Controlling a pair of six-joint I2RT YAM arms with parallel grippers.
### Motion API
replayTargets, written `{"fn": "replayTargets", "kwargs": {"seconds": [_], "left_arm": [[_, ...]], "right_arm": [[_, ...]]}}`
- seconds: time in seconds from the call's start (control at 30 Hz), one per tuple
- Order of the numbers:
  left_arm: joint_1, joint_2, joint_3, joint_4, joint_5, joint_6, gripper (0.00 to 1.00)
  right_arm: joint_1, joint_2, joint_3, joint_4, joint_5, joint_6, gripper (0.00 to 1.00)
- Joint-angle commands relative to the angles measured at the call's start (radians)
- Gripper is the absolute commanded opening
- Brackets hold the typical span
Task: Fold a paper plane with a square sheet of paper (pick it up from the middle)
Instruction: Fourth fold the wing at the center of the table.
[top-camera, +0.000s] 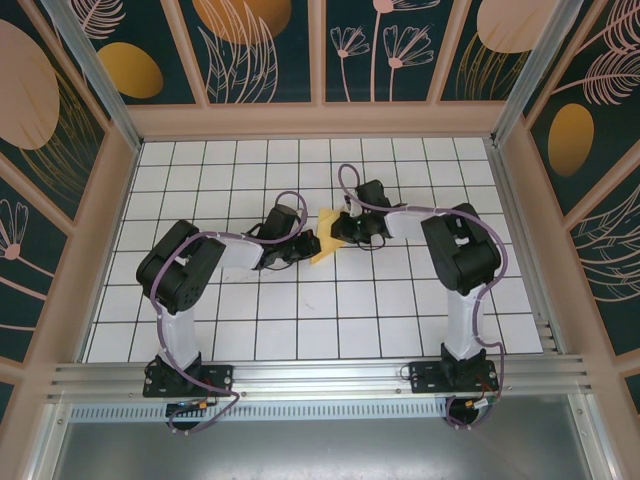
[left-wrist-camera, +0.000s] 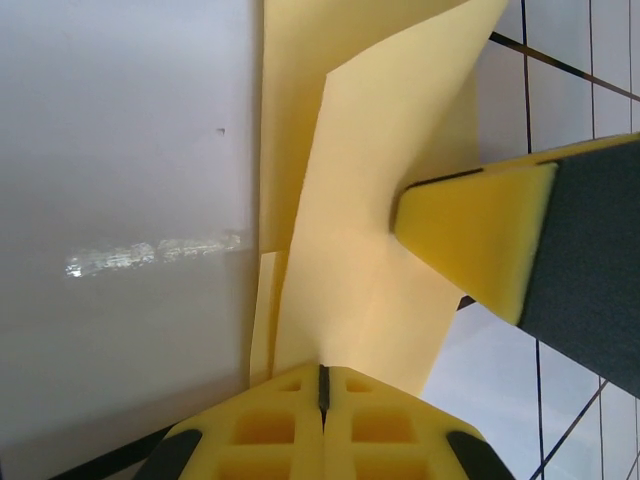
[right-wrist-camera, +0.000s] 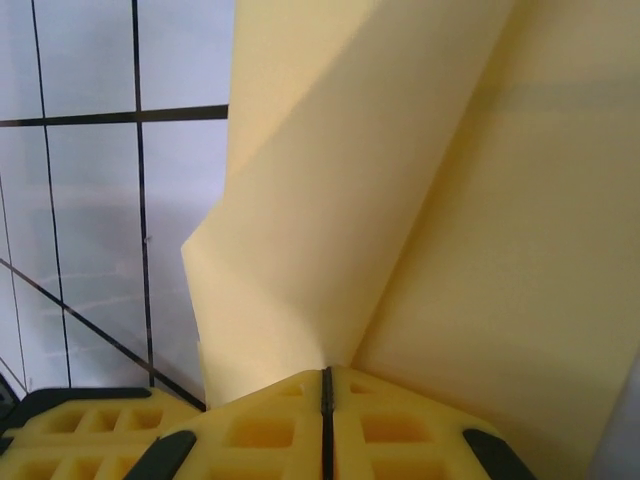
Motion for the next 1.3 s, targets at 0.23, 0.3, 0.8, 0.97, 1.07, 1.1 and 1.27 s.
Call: {"fn": "replayTargets", "kwargs": {"seconds": [0.23,0.3,0.8,0.97,1.07,1.1,1.27], "left_arm": [[0.001,0.044,-0.006,-0.118,-0.046,0.027,0.04],[0.001,0.042,-0.006,-0.119,-0.048,0.027,0.04],[0.002,0.039,-0.031,-0.152,-0.043,0.046,0.04],[0.001,0.043,-0.031,-0.16,-0.037,0.054,0.03],[0.002,0.044,-0.032,-0.162,-0.034,0.058,0.03],[0.002,0.044,-0.032,-0.163,-0.032,0.059,0.03],[0.001,0.045,-0.032,-0.166,-0.027,0.065,0.03]], "right_arm": [[0.049,-0.009,0.001,0.043,-0.017,-0.015,0.07],[0.051,0.013,0.019,0.032,-0.02,-0.019,0.08],[-0.022,0.097,0.088,-0.005,-0.003,-0.063,0.08],[-0.056,0.112,0.121,-0.014,-0.005,-0.078,0.08],[-0.073,0.128,0.146,-0.019,-0.001,-0.083,0.08],[-0.079,0.134,0.153,-0.02,0.002,-0.084,0.08],[-0.109,0.162,0.197,-0.033,0.012,-0.089,0.08]]}}
